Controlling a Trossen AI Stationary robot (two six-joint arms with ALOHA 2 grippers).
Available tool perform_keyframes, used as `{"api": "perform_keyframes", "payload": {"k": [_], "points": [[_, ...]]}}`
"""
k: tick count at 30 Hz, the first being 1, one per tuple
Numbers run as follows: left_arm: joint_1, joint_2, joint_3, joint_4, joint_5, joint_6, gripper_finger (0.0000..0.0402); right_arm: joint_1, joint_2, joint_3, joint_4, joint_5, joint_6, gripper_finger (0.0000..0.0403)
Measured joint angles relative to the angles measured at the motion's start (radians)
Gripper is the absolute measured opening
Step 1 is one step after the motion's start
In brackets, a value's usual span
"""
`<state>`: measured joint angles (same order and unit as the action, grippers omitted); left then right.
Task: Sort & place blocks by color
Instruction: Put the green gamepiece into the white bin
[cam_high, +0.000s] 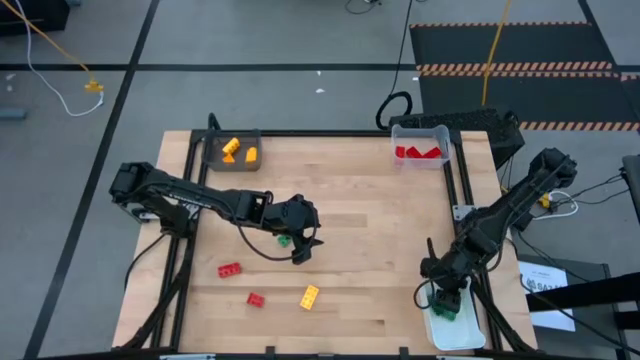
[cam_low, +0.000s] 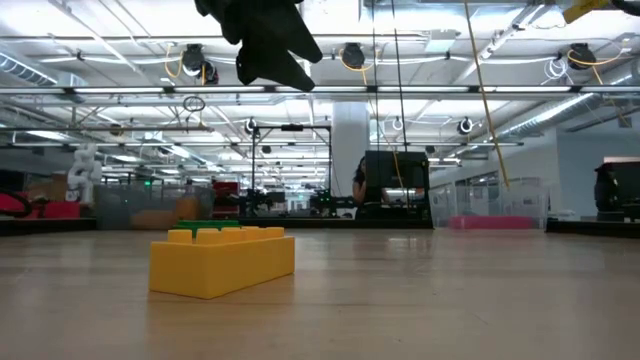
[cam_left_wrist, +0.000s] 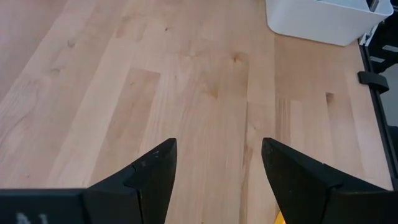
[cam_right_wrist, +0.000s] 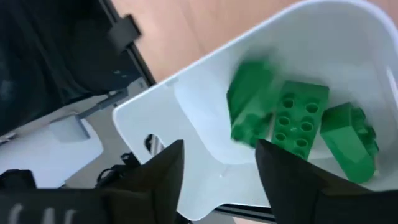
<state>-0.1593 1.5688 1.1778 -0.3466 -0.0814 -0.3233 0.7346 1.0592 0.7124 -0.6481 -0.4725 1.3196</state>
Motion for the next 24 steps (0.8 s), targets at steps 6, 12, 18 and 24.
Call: {"api": "perform_keyframes", "payload": {"k": [6,12,18,24], "points": [[0.0,0.0,0.0,-0.006,-0.001,0.0,0.0237,0.007,0.024,0.0,-0.021,-0.003,-0.003,0.0216],[0.003,0.0,0.0,-0.145,-0.143,-0.049,0.0237,0.007,-0.005,0.0,-0.005,-0.054,0.034,0.0211],[0.003,0.0,-0.001,-0.375,-0.184,-0.202,0.0237,0.004,-0.068,0.0,0.171,-0.047,0.024,0.0208],[0.004,-0.001,-0.01,-0.479,-0.235,-0.244,0.0237,-0.023,-0.104,0.0,0.409,0.154,-0.186,0.0208]]}}
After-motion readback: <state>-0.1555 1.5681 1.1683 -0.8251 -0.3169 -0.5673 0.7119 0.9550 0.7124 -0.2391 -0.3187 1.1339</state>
